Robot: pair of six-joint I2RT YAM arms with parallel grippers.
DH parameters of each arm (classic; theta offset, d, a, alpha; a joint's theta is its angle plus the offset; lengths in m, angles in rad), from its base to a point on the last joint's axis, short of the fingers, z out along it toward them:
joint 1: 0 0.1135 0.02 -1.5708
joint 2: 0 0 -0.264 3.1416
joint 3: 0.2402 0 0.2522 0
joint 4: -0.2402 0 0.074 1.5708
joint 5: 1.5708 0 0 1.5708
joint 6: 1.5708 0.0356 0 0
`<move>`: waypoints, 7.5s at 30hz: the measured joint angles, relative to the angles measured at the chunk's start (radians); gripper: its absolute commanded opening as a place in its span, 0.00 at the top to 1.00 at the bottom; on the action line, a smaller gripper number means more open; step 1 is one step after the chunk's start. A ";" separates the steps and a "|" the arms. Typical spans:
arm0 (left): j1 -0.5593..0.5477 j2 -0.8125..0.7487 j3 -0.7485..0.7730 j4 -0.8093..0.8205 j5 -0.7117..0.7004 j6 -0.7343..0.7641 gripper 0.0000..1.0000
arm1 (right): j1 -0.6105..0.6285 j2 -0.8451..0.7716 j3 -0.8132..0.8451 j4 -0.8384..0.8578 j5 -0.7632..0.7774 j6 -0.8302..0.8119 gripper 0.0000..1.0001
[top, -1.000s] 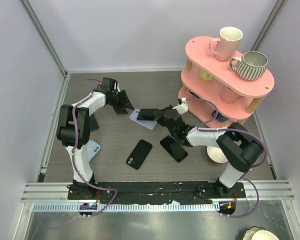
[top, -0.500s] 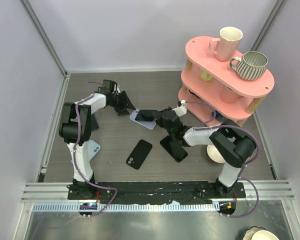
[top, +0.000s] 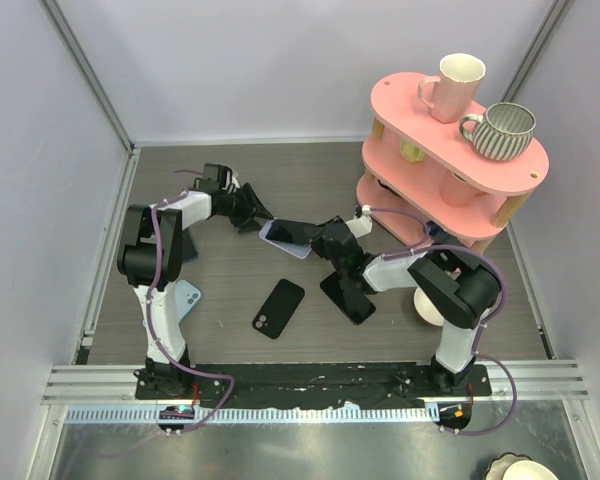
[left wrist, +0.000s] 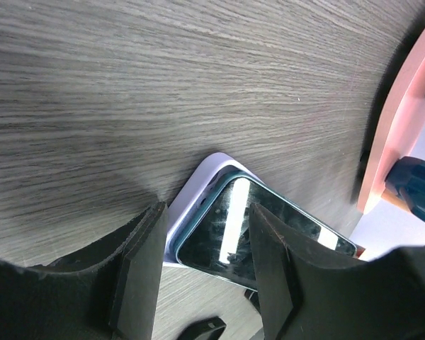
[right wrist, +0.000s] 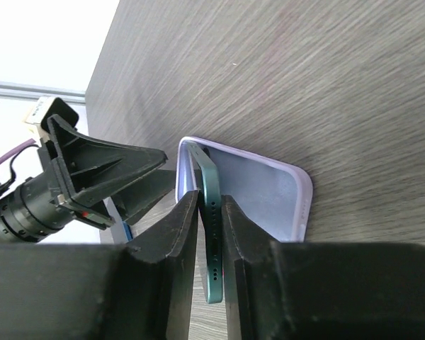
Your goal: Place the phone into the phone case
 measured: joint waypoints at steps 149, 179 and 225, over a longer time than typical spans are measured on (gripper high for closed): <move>-0.080 -0.063 -0.008 -0.148 -0.169 0.121 0.52 | -0.236 0.175 0.452 -0.696 -0.704 -0.681 0.51; -0.097 -0.142 -0.054 -0.172 -0.145 0.083 0.45 | -0.237 0.139 0.374 -0.667 -0.726 -0.551 0.51; -0.091 0.035 0.046 0.074 0.031 0.089 0.46 | -0.128 0.043 0.303 -0.705 -0.666 -0.415 0.75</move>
